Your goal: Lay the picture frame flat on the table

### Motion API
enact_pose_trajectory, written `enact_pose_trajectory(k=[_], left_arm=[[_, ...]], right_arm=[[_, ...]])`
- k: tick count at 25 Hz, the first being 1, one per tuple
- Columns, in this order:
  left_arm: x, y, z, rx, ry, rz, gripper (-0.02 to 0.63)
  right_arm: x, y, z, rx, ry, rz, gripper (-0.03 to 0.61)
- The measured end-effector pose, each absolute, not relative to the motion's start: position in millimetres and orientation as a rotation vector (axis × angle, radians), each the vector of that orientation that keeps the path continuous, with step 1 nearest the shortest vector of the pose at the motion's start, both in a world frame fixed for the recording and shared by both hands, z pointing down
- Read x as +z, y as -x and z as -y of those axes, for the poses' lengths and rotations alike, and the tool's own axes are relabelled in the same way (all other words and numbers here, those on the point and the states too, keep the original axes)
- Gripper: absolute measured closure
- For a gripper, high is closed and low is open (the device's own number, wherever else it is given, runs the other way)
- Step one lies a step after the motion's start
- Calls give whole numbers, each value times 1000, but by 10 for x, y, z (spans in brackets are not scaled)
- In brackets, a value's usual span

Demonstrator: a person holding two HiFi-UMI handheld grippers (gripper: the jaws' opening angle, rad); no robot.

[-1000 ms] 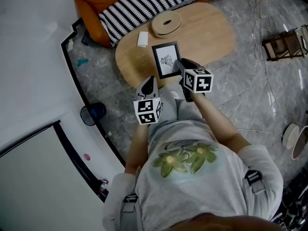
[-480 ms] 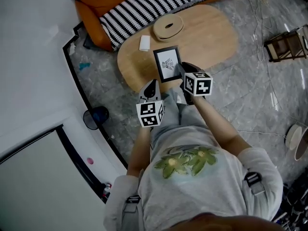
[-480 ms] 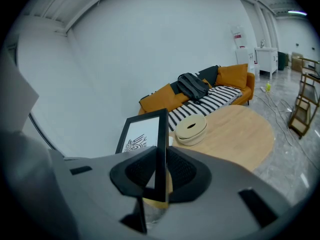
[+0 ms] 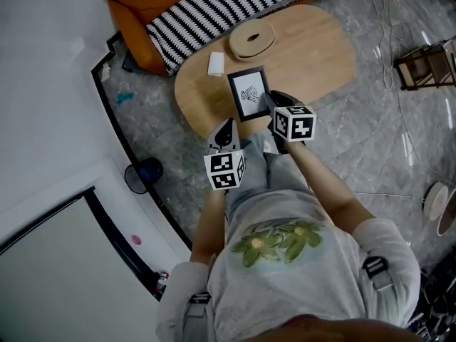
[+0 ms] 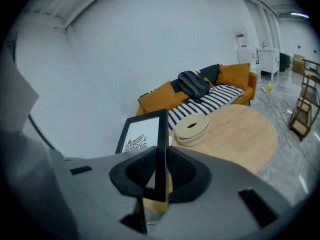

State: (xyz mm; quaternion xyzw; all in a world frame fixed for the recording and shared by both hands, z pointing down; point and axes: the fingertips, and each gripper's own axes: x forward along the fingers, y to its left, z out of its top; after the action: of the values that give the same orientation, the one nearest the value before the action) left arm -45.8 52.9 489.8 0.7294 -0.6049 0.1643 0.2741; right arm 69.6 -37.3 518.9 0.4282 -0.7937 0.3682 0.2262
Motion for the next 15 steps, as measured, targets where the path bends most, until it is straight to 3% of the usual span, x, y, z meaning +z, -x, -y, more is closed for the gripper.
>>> enact_pose_trajectory(k=[15], left_arm=[[5146, 587, -316, 449, -1934, 1578, 598]], right_arm=[[5484, -616, 540, 1027, -1179, 2128, 506]])
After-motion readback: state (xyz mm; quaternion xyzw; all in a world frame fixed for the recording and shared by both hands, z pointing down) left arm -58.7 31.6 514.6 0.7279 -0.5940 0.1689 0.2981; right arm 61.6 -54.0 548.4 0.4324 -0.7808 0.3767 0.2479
